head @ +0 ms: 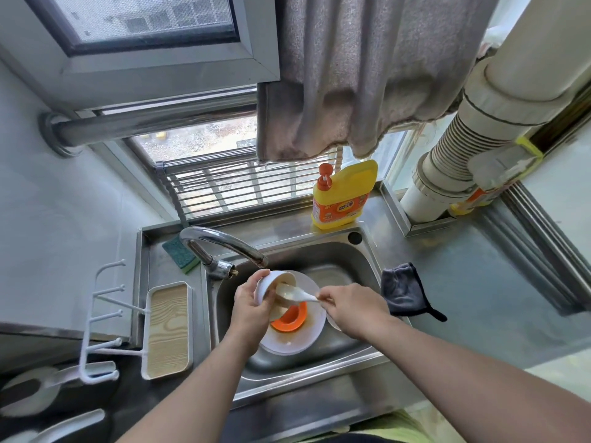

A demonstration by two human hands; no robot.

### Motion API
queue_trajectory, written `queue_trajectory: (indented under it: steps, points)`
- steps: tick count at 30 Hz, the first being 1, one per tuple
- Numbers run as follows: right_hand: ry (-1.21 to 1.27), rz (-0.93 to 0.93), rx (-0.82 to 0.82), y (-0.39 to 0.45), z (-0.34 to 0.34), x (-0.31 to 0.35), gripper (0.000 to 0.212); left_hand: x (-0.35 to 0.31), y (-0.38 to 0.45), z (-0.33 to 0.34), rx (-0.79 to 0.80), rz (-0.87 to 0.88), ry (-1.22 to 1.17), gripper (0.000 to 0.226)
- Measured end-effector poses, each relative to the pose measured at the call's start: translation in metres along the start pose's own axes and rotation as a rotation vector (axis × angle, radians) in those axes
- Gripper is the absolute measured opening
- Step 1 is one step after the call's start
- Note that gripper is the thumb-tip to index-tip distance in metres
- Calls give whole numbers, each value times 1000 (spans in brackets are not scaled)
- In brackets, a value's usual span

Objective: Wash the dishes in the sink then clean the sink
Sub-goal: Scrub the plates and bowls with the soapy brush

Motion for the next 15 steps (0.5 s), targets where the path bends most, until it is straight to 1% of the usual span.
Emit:
queue_trajectory:
  steps: [1,2,3,5,6,7,10,11,13,15]
  points:
    - [-11,2,-21,-1,1,1,30,1,1,1,13,-10,10,51]
    - [26,11,-8,-2,6,3,30,1,3,1,24,-7,10,60]
    - [114,30,31,-3,16,5,29,-1,3,3,28,-7,29,65]
    - [370,83,116,-5,36,8,27,-3,4,5,13,12,88,63]
    - [446,105,129,-5,42,7,25,-3,4,5,-2,15,118,61]
    - [440,102,122,-4,43,3,24,-2,4,4,-15,11,152,61]
    - [221,101,55,0,36,-10,28,5,5,0,-28,-7,194,56]
    - [217,103,51,0,35,-10,28,8,3,-1,-31,-31,195,58]
    - [332,106,70,-1,40,-3,27,15,2,1,-35,-91,156,61]
    - [560,120,126,-2,52,8,23,22,2,2,-60,-121,144,65]
Point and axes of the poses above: each hand's wrist, its own y-axis towards the middle knuckle, its own z-axis out of the palm, x = y × z, the point moved 5 cm from there along y, towards the middle knuckle, and after that the axes turned 4 degrees about -z, right-handed, at the moved point
